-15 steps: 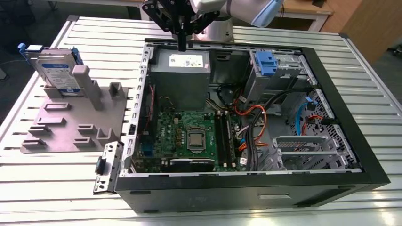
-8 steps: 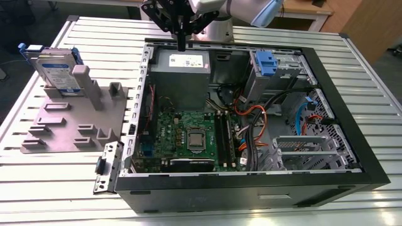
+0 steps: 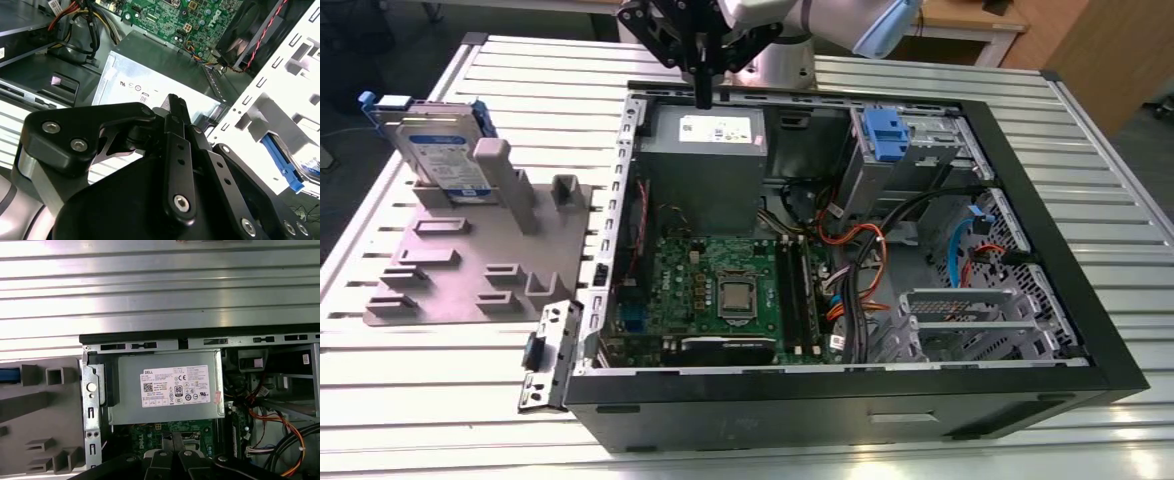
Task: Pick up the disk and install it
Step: 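Reach for the disk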
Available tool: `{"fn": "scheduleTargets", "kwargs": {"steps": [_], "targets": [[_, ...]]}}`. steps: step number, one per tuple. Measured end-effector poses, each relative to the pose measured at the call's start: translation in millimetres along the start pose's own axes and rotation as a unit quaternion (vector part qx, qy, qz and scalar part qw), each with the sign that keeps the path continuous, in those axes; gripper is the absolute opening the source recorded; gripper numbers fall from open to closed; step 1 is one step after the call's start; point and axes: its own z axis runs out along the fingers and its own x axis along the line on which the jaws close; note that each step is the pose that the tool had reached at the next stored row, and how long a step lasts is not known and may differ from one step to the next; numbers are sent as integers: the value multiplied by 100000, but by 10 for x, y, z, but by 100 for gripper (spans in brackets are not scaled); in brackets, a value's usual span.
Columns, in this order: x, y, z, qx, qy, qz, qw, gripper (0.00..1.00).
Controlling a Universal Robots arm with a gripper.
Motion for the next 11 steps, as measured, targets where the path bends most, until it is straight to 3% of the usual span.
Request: {"fn": "scheduleTargets", "kwargs": {"steps": [11], "targets": [[52,-4,-1,2,2,-1,100000,11]]}}
